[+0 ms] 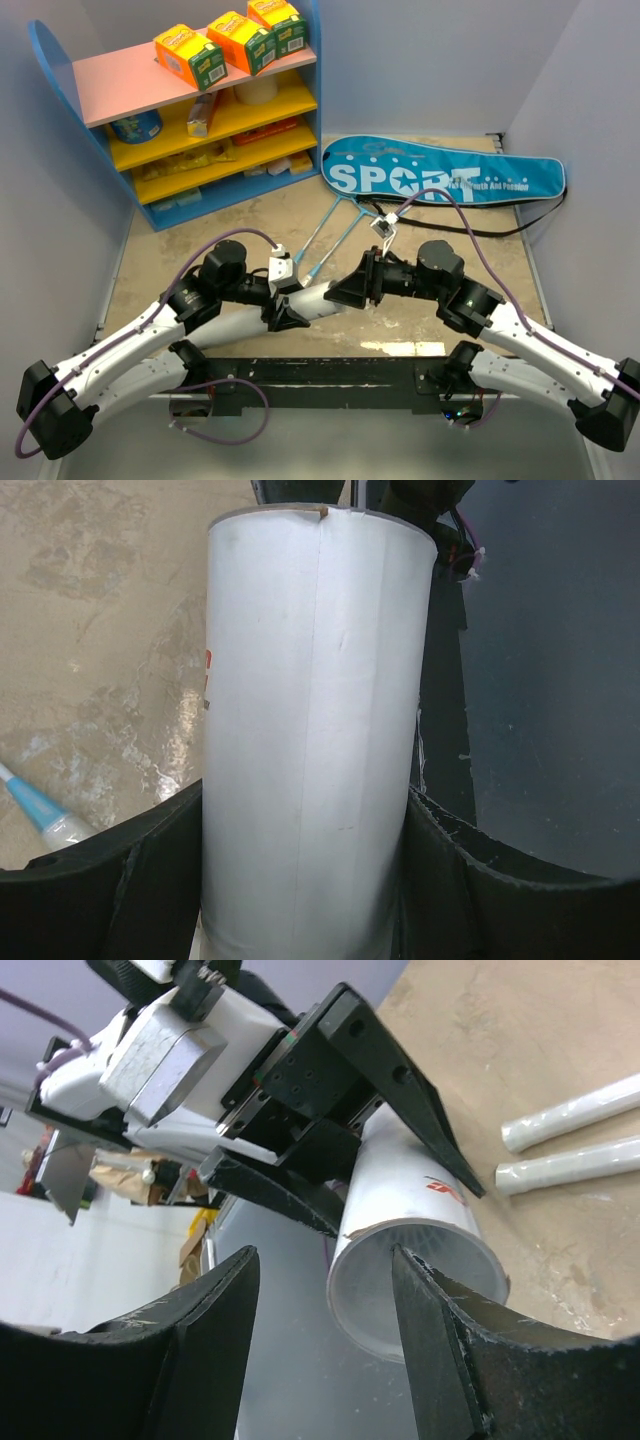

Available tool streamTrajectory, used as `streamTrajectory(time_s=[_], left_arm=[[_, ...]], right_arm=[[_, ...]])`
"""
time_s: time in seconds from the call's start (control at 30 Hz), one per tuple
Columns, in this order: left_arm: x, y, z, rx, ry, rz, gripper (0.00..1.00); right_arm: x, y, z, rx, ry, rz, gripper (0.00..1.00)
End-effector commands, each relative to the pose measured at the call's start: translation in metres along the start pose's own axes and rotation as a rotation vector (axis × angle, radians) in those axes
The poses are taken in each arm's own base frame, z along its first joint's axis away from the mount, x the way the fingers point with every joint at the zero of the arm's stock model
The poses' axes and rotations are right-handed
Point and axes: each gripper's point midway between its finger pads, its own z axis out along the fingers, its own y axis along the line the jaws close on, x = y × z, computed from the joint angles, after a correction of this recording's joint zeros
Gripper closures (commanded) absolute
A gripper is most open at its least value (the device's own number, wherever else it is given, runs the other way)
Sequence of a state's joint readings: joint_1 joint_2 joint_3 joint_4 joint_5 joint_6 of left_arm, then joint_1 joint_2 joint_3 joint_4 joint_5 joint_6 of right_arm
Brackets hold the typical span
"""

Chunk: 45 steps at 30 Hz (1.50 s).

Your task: Pack up the badminton gear

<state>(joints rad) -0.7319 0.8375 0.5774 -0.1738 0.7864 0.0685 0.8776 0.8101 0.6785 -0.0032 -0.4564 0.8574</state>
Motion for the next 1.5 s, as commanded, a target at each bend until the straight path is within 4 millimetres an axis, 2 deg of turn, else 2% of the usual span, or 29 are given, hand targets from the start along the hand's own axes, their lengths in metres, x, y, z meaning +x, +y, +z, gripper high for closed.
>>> streamTrajectory(time_s=[0.0, 0.17, 0.3, 0.47, 0.53, 0.57, 0.6, 0.63, 0.67, 0.7, 0.73, 0.77, 0.8, 0.83, 0.87, 0.9, 0.93, 0.97, 1.0, 1.03, 1.1, 1.13, 1.17, 1.23, 1.27, 1.37, 1.47], left_arm=[[-0.048, -0.007, -0.002, 0.032, -0.143, 0.143, 1.00], [-0.049, -0.005, -0.003, 0.019, -0.146, 0.144, 1.00], [-0.049, -0.002, -0.003, 0.005, -0.146, 0.144, 1.00], [-0.049, 0.000, -0.002, -0.005, -0.145, 0.141, 1.00], [-0.049, 0.003, -0.002, -0.019, -0.142, 0.138, 1.00], [-0.049, 0.004, -0.002, -0.023, -0.143, 0.138, 1.00], [-0.049, 0.005, -0.002, -0.034, -0.140, 0.136, 1.00], [-0.048, 0.007, -0.002, -0.041, -0.137, 0.136, 1.00], [-0.048, 0.009, -0.002, -0.054, -0.136, 0.136, 1.00], [-0.046, 0.013, -0.003, -0.076, -0.130, 0.135, 1.00], [-0.046, 0.016, -0.003, -0.089, -0.126, 0.137, 1.00], [-0.044, 0.019, -0.003, -0.103, -0.117, 0.133, 1.00], [-0.041, 0.026, -0.003, -0.140, -0.100, 0.126, 1.00], [-0.041, 0.030, -0.004, -0.164, -0.093, 0.126, 1.00], [-0.038, 0.036, -0.004, -0.192, -0.079, 0.114, 1.00], [-0.034, 0.050, -0.007, -0.268, -0.062, 0.097, 1.00], [-0.036, 0.059, -0.010, -0.319, -0.055, 0.088, 1.00], [-0.033, 0.076, -0.015, -0.413, -0.029, 0.067, 1.00], [-0.027, 0.084, -0.018, -0.455, 0.002, 0.045, 1.00], [-0.034, 0.092, -0.023, -0.496, 0.006, 0.044, 1.00], [-0.027, 0.118, -0.037, -0.621, 0.074, 0.031, 1.00], [-0.035, 0.129, -0.043, -0.669, 0.081, 0.038, 1.00], [-0.033, 0.146, -0.058, -0.757, 0.107, 0.031, 1.00], [-0.039, 0.166, -0.068, -0.816, 0.119, 0.012, 1.00], [-0.036, 0.184, -0.085, -0.889, 0.133, -0.009, 1.00], [-0.018, 0.216, -0.107, -1.044, 0.249, -0.002, 1.00], [0.004, 0.240, -0.118, -1.125, 0.384, 0.011, 1.00]], right_arm=[[0.006, -0.022, 0.001, 0.094, -0.018, 0.048, 0.40], [0.015, -0.021, -0.006, 0.068, -0.022, 0.086, 0.38], [0.030, -0.026, -0.015, 0.047, -0.016, 0.121, 0.35], [0.031, -0.014, -0.024, -0.004, -0.022, 0.113, 0.31], [0.021, -0.004, -0.026, -0.022, -0.047, 0.086, 0.31], [0.017, -0.007, -0.027, 0.005, -0.062, 0.069, 0.31], [0.006, 0.004, -0.029, -0.001, -0.085, 0.047, 0.31], [0.002, 0.005, -0.029, 0.010, -0.094, 0.034, 0.31], [-0.004, -0.002, -0.031, 0.067, -0.112, 0.016, 0.31], [-0.018, 0.008, -0.034, 0.082, -0.143, -0.003, 0.31], [-0.027, 0.008, -0.037, 0.115, -0.171, -0.017, 0.31], [-0.032, -0.007, -0.043, 0.218, -0.192, -0.025, 0.30], [-0.051, 0.001, -0.051, 0.249, -0.254, -0.032, 0.30], [-0.053, -0.007, -0.059, 0.320, -0.270, -0.027, 0.30], [-0.067, 0.002, -0.069, 0.334, -0.317, -0.043, 0.29], [-0.081, -0.003, -0.081, 0.397, -0.390, -0.044, 0.29], [-0.081, -0.008, -0.088, 0.445, -0.395, -0.041, 0.28], [-0.090, -0.002, -0.097, 0.458, -0.435, -0.046, 0.28], [-0.097, -0.006, -0.105, 0.500, -0.470, -0.050, 0.28], [-0.095, -0.014, -0.112, 0.556, -0.469, -0.046, 0.28], [-0.099, -0.017, -0.122, 0.604, -0.491, -0.053, 0.28], [-0.097, -0.019, -0.124, 0.616, -0.482, -0.059, 0.28], [-0.095, -0.022, -0.123, 0.626, -0.474, -0.057, 0.28], [-0.089, -0.024, -0.119, 0.618, -0.448, -0.056, 0.28], [-0.084, -0.029, -0.117, 0.625, -0.431, -0.052, 0.28], [-0.075, -0.033, -0.110, 0.609, -0.394, -0.048, 0.28], [-0.068, -0.042, -0.106, 0.619, -0.367, -0.052, 0.28]])
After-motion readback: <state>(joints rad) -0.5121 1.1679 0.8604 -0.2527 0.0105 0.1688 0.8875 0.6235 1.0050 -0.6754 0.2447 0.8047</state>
